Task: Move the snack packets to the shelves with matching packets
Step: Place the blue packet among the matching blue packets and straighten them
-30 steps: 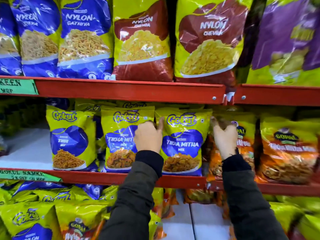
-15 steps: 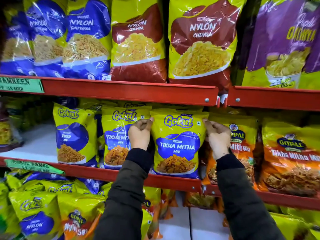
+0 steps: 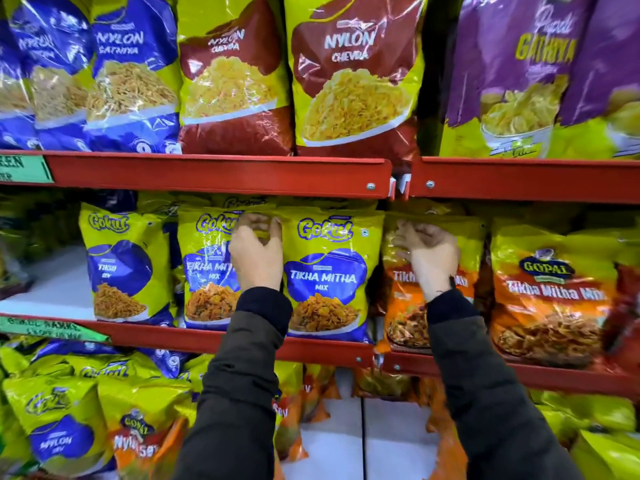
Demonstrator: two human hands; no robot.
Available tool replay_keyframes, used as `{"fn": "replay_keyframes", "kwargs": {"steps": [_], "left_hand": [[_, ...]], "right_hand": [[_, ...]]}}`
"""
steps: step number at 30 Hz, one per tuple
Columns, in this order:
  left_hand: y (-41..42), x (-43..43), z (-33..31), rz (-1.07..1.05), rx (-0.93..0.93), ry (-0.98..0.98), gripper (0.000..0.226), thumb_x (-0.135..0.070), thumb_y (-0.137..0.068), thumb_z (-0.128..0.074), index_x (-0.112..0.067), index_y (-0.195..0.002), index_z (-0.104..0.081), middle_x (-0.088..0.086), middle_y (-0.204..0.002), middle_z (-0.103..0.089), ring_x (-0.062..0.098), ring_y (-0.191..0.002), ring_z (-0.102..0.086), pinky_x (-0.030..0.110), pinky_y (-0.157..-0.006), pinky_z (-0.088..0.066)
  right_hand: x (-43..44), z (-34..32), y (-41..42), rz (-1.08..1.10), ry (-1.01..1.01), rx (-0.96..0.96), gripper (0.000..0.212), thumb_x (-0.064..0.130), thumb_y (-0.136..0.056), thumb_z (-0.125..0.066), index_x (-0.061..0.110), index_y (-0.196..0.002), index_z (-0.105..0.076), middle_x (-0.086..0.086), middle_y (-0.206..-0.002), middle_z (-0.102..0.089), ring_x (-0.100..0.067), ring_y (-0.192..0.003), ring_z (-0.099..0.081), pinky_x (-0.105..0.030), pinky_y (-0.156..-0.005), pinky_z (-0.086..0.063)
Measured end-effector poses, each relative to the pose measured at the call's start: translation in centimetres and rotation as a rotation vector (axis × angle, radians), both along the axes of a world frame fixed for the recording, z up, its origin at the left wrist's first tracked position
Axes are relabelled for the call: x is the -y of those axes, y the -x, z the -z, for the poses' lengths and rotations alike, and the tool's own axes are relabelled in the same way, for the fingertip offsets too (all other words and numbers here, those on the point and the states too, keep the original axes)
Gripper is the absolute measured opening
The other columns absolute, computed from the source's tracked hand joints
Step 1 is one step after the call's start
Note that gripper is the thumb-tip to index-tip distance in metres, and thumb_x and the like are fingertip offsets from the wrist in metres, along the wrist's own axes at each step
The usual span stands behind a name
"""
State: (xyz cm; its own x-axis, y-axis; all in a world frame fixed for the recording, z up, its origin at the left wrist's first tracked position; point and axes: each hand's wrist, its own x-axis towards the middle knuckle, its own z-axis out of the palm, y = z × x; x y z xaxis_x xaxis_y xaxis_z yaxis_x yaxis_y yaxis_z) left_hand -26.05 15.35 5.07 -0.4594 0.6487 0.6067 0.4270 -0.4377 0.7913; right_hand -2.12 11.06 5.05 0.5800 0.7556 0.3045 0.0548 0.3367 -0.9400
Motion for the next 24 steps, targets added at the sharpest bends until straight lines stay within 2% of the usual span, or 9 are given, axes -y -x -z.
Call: {"fn": "replay_keyframes", "kwargs": {"steps": [2, 4, 6, 11, 14, 18, 19, 21, 24], "left_hand": [[-2.7, 2.0, -0.3, 0.071, 0.011, -0.046, 0.013, -0.030, -0.088, -0.063, -0.018, -0.091, -0.058, -0.001, -0.083, -0.063, 0.018, -0.071, -0.057, 0.030, -0.071, -0.044], [-4.3, 2.7, -0.5, 0.132, 0.023, -0.096, 0.011, -0.028, -0.088, -0.063, -0.019, -0.092, -0.057, 0.005, -0.085, -0.067, 0.024, -0.074, -0.061, 0.037, -0.073, -0.050], [-5.5, 2.9, -0.8, 0.189, 0.002, -0.133, 0.013, -0.026, -0.088, -0.064, -0.015, -0.091, -0.060, 0.009, -0.087, -0.069, 0.026, -0.077, -0.064, 0.038, -0.074, -0.052], [-14.3, 6.0, 0.6, 0.422, -0.018, -0.062, 0.010, -0.024, -0.090, -0.062, -0.016, -0.093, -0.068, -0.006, -0.084, -0.068, -0.003, -0.069, -0.058, 0.011, -0.065, -0.045], [-19.6, 7.5, 1.8, 0.545, -0.012, 0.049, 0.013, -0.025, -0.091, -0.061, -0.019, -0.095, -0.071, -0.011, -0.084, -0.068, -0.006, -0.074, -0.061, 0.011, -0.066, -0.046], [-25.3, 8.3, 2.8, 0.544, -0.098, 0.202, 0.025, -0.030, -0.094, -0.056, -0.012, -0.098, -0.073, 0.002, -0.092, -0.073, 0.016, -0.087, -0.066, 0.025, -0.072, -0.046], [-26.3, 8.3, 3.0, 0.506, -0.155, 0.237, 0.029, -0.033, -0.094, -0.055, -0.011, -0.095, -0.073, 0.003, -0.086, -0.071, 0.021, -0.086, -0.065, 0.026, -0.070, -0.042], [-28.0, 8.2, 3.4, 0.467, -0.224, 0.290, 0.036, -0.038, -0.096, -0.051, -0.010, -0.084, -0.071, 0.003, -0.071, -0.061, 0.026, -0.074, -0.060, 0.028, -0.067, -0.037], [-29.4, 7.7, 3.7, 0.495, -0.176, 0.395, 0.044, -0.043, -0.099, -0.043, -0.010, -0.077, -0.063, -0.001, -0.059, -0.048, 0.020, -0.058, -0.046, 0.027, -0.067, -0.030]], "right_hand": [[1.3, 0.1, -2.0, 0.050, -0.032, 0.059, 0.010, 0.028, -0.085, -0.073, 0.021, -0.079, -0.068, -0.008, -0.081, -0.076, -0.015, -0.068, -0.076, -0.037, -0.062, -0.060], [2.0, -0.1, -2.7, 0.097, -0.032, 0.132, 0.014, 0.037, -0.081, -0.073, 0.024, -0.078, -0.069, -0.009, -0.082, -0.077, -0.025, -0.078, -0.078, -0.050, -0.074, -0.063], [2.4, -0.5, -2.8, 0.124, -0.051, 0.154, 0.017, 0.041, -0.081, -0.073, 0.025, -0.080, -0.069, -0.013, -0.087, -0.077, -0.030, -0.081, -0.077, -0.052, -0.077, -0.063], [5.3, 0.6, -9.1, 0.194, -0.058, 0.144, 0.016, 0.030, -0.087, -0.073, 0.014, -0.088, -0.075, -0.008, -0.083, -0.076, -0.017, -0.078, -0.077, -0.046, -0.073, -0.065], [7.4, 1.5, -13.3, 0.271, -0.023, 0.210, 0.024, 0.030, -0.086, -0.070, 0.009, -0.095, -0.077, -0.012, -0.088, -0.078, -0.020, -0.083, -0.075, -0.033, -0.077, -0.062], [9.9, 2.5, -18.6, 0.425, 0.028, 0.390, 0.021, 0.031, -0.088, -0.066, 0.013, -0.093, -0.076, -0.006, -0.089, -0.077, -0.009, -0.076, -0.069, -0.005, -0.064, -0.049], [10.3, 2.9, -19.7, 0.470, 0.058, 0.413, 0.023, 0.033, -0.089, -0.066, 0.013, -0.097, -0.076, -0.008, -0.090, -0.077, -0.011, -0.075, -0.068, -0.006, -0.063, -0.047], [10.6, 3.8, -21.9, 0.550, 0.163, 0.471, 0.036, 0.040, -0.091, -0.064, 0.009, -0.106, -0.072, -0.017, -0.100, -0.076, -0.030, -0.089, -0.070, -0.027, -0.074, -0.053], [10.2, 5.0, -24.0, 0.527, 0.334, 0.487, 0.048, 0.045, -0.095, -0.058, 0.000, -0.105, -0.068, -0.029, -0.104, -0.072, -0.045, -0.104, -0.066, -0.041, -0.079, -0.048]]}}
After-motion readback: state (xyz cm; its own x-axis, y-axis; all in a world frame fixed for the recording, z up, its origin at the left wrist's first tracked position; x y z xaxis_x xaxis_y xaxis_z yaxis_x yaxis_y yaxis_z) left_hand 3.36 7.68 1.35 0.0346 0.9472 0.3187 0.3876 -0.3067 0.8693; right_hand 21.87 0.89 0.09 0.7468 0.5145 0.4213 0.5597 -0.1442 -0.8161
